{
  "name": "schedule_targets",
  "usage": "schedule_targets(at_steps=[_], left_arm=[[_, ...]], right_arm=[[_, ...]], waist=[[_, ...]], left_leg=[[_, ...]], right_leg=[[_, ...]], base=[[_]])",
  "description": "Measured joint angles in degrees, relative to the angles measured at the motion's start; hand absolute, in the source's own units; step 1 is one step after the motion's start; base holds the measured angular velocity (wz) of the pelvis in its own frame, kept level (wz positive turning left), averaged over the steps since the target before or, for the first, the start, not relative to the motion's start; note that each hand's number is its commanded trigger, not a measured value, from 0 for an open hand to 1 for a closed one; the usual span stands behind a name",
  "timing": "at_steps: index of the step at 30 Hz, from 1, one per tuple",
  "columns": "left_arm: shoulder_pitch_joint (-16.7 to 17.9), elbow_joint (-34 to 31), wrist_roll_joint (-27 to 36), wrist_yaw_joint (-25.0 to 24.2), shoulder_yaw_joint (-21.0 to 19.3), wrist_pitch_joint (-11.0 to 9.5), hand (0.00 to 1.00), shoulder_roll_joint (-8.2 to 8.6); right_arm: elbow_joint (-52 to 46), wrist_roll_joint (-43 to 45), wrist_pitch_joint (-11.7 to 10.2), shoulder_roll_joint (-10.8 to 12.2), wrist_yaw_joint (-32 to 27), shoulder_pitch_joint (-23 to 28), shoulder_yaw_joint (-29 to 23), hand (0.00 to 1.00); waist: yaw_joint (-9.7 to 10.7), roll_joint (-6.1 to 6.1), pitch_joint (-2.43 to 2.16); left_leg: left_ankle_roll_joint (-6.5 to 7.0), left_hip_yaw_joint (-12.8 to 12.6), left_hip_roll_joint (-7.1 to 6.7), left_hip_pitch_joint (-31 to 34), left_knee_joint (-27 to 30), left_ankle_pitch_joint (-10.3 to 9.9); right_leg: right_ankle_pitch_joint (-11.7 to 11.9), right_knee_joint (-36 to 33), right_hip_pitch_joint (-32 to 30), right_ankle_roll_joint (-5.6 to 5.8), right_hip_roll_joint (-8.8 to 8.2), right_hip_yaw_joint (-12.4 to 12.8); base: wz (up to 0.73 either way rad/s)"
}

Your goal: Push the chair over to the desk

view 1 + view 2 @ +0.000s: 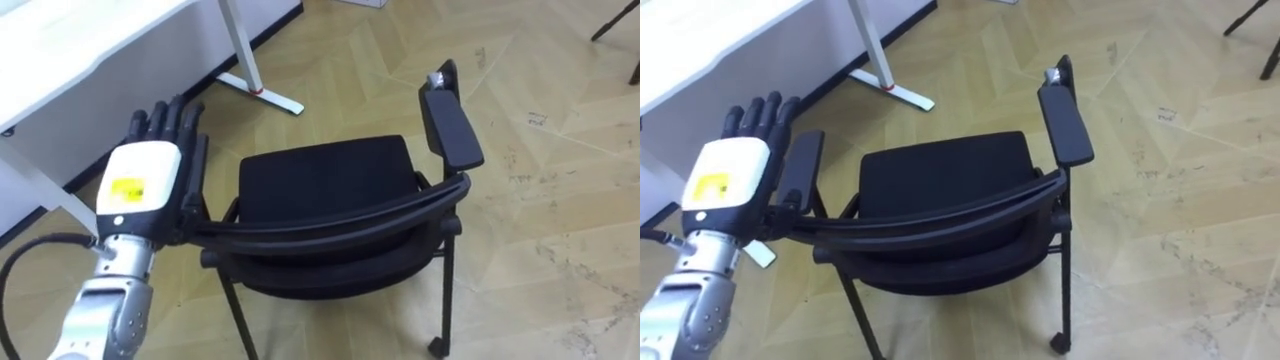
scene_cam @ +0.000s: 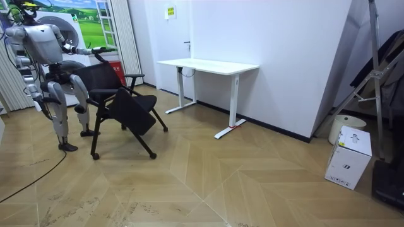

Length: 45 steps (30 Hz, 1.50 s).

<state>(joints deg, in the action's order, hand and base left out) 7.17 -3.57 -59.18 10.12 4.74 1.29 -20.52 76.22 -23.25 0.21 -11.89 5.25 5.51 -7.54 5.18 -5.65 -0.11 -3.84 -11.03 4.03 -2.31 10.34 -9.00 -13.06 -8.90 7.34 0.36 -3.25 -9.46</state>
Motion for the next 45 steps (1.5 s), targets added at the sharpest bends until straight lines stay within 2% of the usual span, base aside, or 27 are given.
schedule_targets(at_steps=[4,5,6,9,12,18,22,25,27,30,34,38,43,45], left_arm=[[-0.3,-2.2,0.3,-3.2,-0.2,0.1,0.00,-4.08],[-0.3,-2.4,0.1,-3.5,-0.2,0.2,0.00,-4.50],[-0.3,-2.8,0.0,-4.3,-0.3,0.2,0.00,-5.38],[-0.2,-5.7,-0.1,-6.9,-1.9,0.5,0.00,-5.84],[-0.2,-9.7,0.1,-8.6,-4.7,0.7,0.00,-5.94],[-1.2,-14.3,6.6,-10.4,-10.7,0.8,0.00,-10.68],[-1.4,-17.3,7.8,-13.1,-12.7,1.2,0.00,-14.03],[-1.4,-19.2,7.8,-16.0,-13.1,1.2,0.00,-14.49],[-1.7,-20.0,9.2,-18.4,-13.1,1.1,0.00,-14.89],[-3.5,-20.4,10.5,-22.4,-13.2,1.3,0.00,-16.86],[-6.9,-22.4,13.7,-27.9,-13.2,1.8,0.00,-18.38],[-7.5,-24.7,15.8,-31.6,-13.2,2.0,0.00,-18.86],[-7.5,-26.9,19.9,-37.9,-13.1,2.4,0.00,-21.24],[-7.5,-27.0,19.9,-39.4,-13.0,2.5,0.00,-21.25]], right_arm=[[0.7,0.4,0.0,-1.6,0.8,0.1,0.0,0.00],[1.0,0.7,0.0,-1.8,0.9,0.1,0.0,0.00],[1.4,1.5,-0.1,-2.4,0.9,0.0,0.0,0.00],[1.6,2.9,-0.2,-3.1,0.9,0.2,-0.6,0.00],[2.0,4.7,-0.2,-3.3,0.8,-0.3,-0.5,0.00],[3.1,5.1,-0.4,-3.3,-0.1,-0.9,-0.6,0.00],[3.1,6.0,-0.5,-3.6,-0.4,-1.2,-0.6,0.00],[3.9,6.1,-1.0,-4.0,-0.3,-1.3,-0.6,0.00],[3.9,6.1,-1.0,-4.1,-0.3,-1.3,-0.7,0.00],[4.0,6.1,-0.9,-4.2,-0.3,-1.1,-1.2,0.00],[4.1,6.0,-1.0,-4.2,-0.2,-1.4,-1.2,0.00],[4.2,5.7,-1.0,-4.2,-0.2,-1.6,-1.1,0.00],[4.1,5.7,-1.4,-4.2,-0.4,-1.6,-1.1,0.00],[4.1,5.7,-1.4,-4.2,-0.4,-1.6,-1.1,0.00]], waist=[[0.3,-1.03,0.21],[0.3,-1.06,0.34],[0.2,-1.61,0.27],[-0.5,-2.18,0.15],[-1.1,-2.12,0.19],[-2.4,-2.59,0.06],[-2.7,-3.26,0.44],[-2.6,-3.76,0.75],[-2.5,-3.88,0.73],[-2.7,-3.89,0.72],[-2.8,-3.93,0.68],[-2.5,-3.98,0.64],[-2.0,-4.03,0.60],[-2.0,-4.05,0.59]], left_leg=[[0.00,0.2,0.00,0.2,0.0,0.0],[0.00,0.1,0.00,0.2,0.0,0.0],[0.00,0.2,0.01,0.2,0.0,0.0],[0.00,0.2,0.04,0.5,0.1,0.0],[0.00,0.2,0.07,0.6,0.1,0.0],[0.00,0.4,0.07,0.4,0.1,0.0],[0.00,0.3,0.04,0.2,0.0,0.0],[0.00,0.3,0.00,0.3,0.0,0.0],[0.00,0.4,0.01,0.5,0.1,0.0],[0.01,0.4,0.01,0.9,0.4,0.0],[0.04,0.4,0.00,1.8,0.9,0.0],[0.04,0.6,0.01,1.8,0.7,0.0],[0.11,1.0,0.00,1.8,0.4,-0.1],[0.20,1.0,-0.01,1.8,0.3,-0.1]], right_leg=[[0.0,0.0,0.0,0.00,0.00,-0.2],[0.0,0.0,-0.1,0.00,0.00,-0.1],[0.0,0.0,-0.1,0.00,0.00,-0.2],[0.0,0.0,-0.5,0.00,0.03,-0.2],[0.0,0.0,-0.5,0.00,0.06,-0.2],[0.0,0.1,-0.3,0.00,0.04,0.0],[0.0,0.0,-0.1,0.00,0.03,-0.2],[0.0,0.0,-0.1,0.00,0.00,-0.4],[0.0,0.1,-0.2,0.01,0.01,-0.3],[0.0,0.2,-0.4,0.01,-0.01,-0.2],[0.0,0.0,-1.2,0.01,-0.06,0.1],[0.0,0.0,-1.3,0.01,-0.07,0.0],[0.0,0.0,-1.3,0.01,-0.06,-0.2],[0.0,-0.3,-1.0,0.01,-0.06,-0.2]], base=[[0.01],[0.00],[0.00],[0.00],[0.00],[0.00],[0.01],[0.00],[0.02],[0.00],[-0.02],[-0.04],[0.00],[0.04]])
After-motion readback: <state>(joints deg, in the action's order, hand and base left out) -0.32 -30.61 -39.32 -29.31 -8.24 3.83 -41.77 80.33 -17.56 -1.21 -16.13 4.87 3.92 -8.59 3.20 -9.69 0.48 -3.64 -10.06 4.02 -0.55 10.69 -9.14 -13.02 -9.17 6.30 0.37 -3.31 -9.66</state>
